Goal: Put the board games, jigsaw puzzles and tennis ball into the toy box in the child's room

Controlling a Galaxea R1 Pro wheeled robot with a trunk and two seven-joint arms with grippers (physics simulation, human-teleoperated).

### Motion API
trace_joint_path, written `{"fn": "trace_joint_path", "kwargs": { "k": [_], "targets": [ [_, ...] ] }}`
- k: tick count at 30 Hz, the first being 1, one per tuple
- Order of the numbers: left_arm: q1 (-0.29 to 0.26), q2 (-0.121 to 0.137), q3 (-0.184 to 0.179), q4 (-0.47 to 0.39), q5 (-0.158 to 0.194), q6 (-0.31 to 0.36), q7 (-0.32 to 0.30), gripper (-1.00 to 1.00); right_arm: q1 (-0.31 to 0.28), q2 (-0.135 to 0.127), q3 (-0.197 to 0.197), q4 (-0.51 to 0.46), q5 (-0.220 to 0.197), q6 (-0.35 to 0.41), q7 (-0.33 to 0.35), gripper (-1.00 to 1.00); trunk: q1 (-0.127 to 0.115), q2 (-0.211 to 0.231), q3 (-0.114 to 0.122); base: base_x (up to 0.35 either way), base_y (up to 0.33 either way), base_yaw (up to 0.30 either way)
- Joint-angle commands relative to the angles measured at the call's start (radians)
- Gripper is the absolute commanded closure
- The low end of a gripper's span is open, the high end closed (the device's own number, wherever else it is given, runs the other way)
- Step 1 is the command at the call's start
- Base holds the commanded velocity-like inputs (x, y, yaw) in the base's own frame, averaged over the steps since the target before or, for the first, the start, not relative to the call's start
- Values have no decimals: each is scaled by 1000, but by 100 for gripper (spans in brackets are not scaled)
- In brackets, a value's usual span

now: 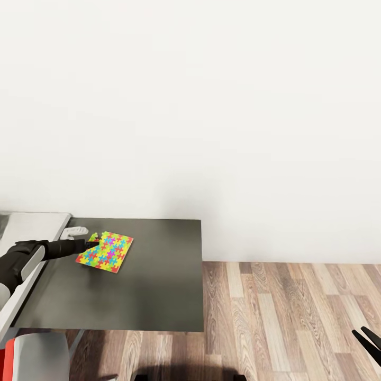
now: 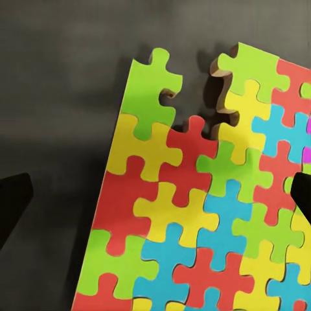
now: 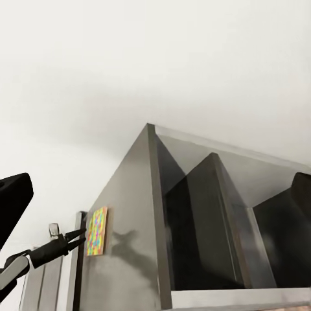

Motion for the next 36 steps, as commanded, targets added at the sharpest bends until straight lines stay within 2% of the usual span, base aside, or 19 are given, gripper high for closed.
{"fn": "trace_joint_path", "kwargs": {
  "k": [1, 14, 36],
  "targets": [
    [-1, 1, -5, -1, 9, 6, 1, -100, 0, 0, 1, -1, -7, 8, -1, -100, 1, -2, -1, 3, 0, 0],
    [-1, 1, -6, -1, 9, 4, 1, -100, 0, 0, 1, -1, -5, 7, -2, -100, 1, -2, -4, 0, 0, 0],
    [-1, 0, -10, -1, 9, 4, 1, -100, 0, 0, 1, -1, -5, 8, -3, -100, 1, -2, -34, 0, 0, 0]
  ]
}}
